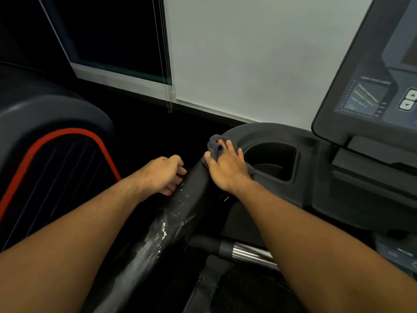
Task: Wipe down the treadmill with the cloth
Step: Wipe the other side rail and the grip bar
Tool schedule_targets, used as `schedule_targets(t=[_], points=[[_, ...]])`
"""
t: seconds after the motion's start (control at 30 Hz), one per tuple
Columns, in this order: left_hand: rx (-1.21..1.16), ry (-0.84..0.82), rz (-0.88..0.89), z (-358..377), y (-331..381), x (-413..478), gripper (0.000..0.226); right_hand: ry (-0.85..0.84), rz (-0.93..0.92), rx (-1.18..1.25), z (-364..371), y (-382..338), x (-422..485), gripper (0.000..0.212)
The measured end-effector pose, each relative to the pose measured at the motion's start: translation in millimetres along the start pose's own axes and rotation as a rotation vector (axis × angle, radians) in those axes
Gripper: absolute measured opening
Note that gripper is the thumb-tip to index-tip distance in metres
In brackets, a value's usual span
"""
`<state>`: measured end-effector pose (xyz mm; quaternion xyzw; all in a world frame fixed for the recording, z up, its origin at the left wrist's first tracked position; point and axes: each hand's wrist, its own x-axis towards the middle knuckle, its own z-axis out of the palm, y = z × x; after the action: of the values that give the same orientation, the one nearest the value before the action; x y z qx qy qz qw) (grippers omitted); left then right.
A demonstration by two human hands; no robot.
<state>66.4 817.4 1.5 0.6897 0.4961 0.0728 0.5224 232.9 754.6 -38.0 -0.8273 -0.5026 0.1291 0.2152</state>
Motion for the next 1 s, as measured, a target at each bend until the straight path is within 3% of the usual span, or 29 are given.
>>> schedule_targets(t=[0.1, 0.2, 0.33, 0.43, 0.53, 0.6, 0.7, 0.9, 1.0], points=[[-0.134, 0.027, -0.028, -7, -7, -5, 0.030, -0.066, -0.092, -0.017, -14, -4, -3, 0.060], [-0.137, 0.157, 0.014, -24, -19, -7, 0.028, -0.129, -0.224, 0.100, -6, -15, -35, 0.061], [-0.089, 0.294, 0.050, -52, -33, -17, 0.033, -0.106, -0.586, 0.083, 27, -47, -85, 0.064], [-0.096, 0.295, 0.062, -60, -41, -20, 0.033, -0.049, -0.752, 0.103, 46, -51, -111, 0.053], [-0.054, 0.261, 0.066, -59, -48, -26, 0.034, -0.094, -0.716, 0.031, 39, -52, -97, 0.062], [-0.008, 0.213, 0.067, -59, -55, -30, 0.038, -0.196, -0.635, -0.201, 27, -64, -73, 0.073], [0.014, 0.177, 0.071, -61, -64, -35, 0.038, -0.243, -0.573, -0.394, 18, -78, -43, 0.071], [-0.043, 0.125, 0.060, -79, -79, -48, 0.036, -0.260, -0.562, -0.275, 35, -99, -94, 0.060], [-0.058, 0.115, 0.056, -80, -83, -49, 0.035, -0.198, -0.603, -0.205, 45, -108, -134, 0.064]])
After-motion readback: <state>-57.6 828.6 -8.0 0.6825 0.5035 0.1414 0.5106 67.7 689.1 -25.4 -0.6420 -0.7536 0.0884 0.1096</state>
